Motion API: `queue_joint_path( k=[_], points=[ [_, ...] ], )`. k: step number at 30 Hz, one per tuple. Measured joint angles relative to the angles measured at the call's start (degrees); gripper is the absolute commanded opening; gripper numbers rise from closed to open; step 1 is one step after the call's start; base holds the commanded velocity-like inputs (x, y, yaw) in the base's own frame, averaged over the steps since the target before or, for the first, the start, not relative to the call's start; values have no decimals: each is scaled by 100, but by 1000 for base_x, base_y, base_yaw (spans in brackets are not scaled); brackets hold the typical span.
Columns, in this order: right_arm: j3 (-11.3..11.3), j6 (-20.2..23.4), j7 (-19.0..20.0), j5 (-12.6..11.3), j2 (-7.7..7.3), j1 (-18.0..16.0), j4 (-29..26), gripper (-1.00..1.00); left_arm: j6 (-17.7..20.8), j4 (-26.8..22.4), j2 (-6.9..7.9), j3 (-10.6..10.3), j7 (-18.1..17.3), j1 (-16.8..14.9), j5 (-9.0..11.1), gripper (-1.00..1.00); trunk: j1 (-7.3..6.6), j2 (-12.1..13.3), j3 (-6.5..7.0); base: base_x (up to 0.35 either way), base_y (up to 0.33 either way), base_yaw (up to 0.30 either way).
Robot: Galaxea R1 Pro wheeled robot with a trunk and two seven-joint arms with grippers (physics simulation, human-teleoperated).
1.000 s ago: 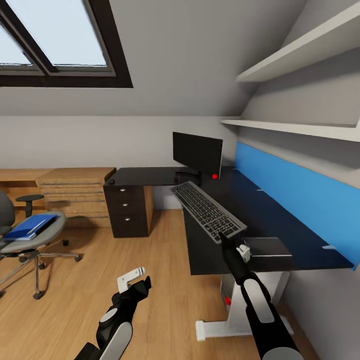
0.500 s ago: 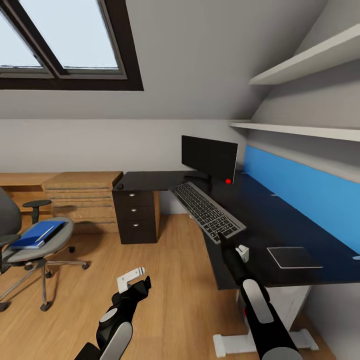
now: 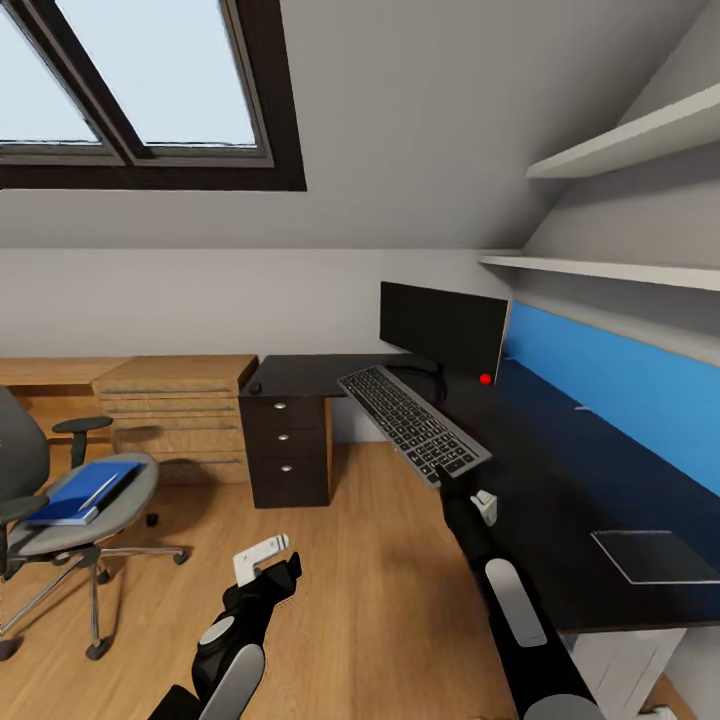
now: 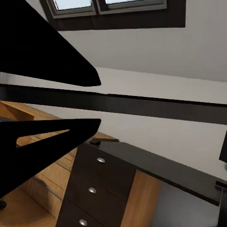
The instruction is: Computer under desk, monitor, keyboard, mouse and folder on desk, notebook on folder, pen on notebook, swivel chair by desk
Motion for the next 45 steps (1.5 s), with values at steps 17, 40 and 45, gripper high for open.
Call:
queue_joint_path(
  k=[17,40,45],
  points=[
    [40,14,17,11,-5,1,113,-100,2,0,13,0,0,0,2,100,-242,443,248,265,219,22],
    [52,59,-1,14,-12,1,378,-100,15,0,13,0,-7,0,2,100,-243,443,248,280,217,0],
    [53,37,8,6,-7,1,453,-100,22,0,13,0,-8,0,2,100,-243,443,248,299,181,0]
  ],
)
